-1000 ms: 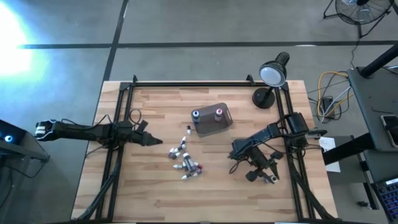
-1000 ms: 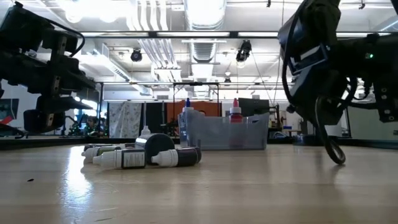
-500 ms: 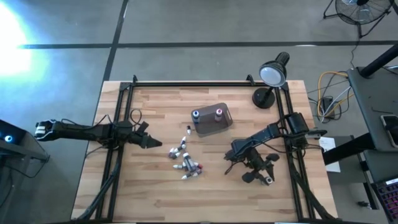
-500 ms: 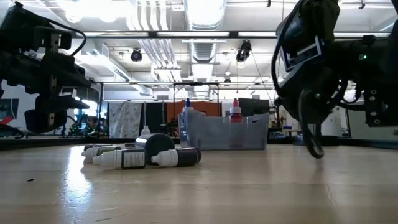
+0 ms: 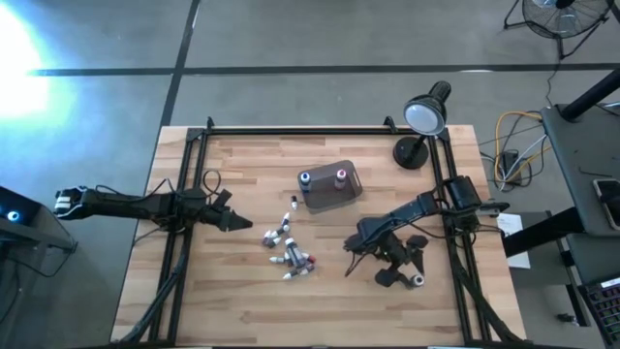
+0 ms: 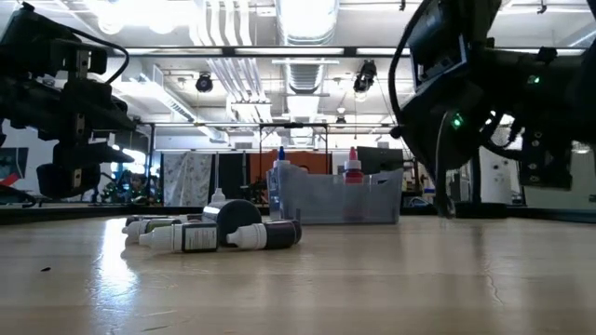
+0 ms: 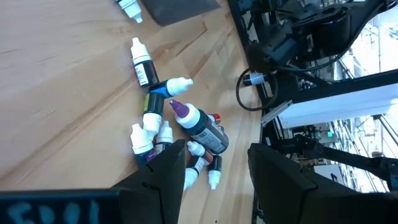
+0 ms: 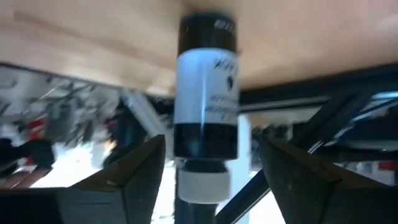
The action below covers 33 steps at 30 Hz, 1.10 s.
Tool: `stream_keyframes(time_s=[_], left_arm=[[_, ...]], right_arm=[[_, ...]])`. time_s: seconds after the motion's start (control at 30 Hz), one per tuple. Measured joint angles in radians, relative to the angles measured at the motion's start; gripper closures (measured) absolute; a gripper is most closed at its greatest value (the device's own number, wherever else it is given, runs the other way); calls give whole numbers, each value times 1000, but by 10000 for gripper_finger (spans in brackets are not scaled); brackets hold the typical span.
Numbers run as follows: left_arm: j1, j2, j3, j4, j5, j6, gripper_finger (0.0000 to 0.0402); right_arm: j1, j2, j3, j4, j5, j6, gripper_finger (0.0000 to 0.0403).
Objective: Pick & Place food coloring
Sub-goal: Put the big black food coloring bottle into the black bin
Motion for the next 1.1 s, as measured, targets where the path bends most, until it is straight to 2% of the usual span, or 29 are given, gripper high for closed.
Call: stream_keyframes(time_s=[0.13,0.3,0.4,0.53,0.73,0.93,1.0,1.1], left_arm=[[0,0,0,0,0,0,250],[0,0,0,0,-3,-14,250],[0,0,0,0,-4,-26,250],[0,0,0,0,-5,-33,250],[0,0,0,0,-8,-46,250],[0,0,0,0,-12,-89,250],[0,0,0,0,-17,-104,250],[0,0,0,1,-19,-112,250]], right_arm=[[3,0,33,0,119,1,127],[8,-35,89,19,389,40,111],[20,-119,89,113,490,154,108],[52,-265,22,277,592,414,110],[164,-481,-132,293,619,856,111],[278,-701,-225,287,619,1314,111],[310,-756,-240,283,630,1430,110],[348,-808,-253,289,654,1514,108]])
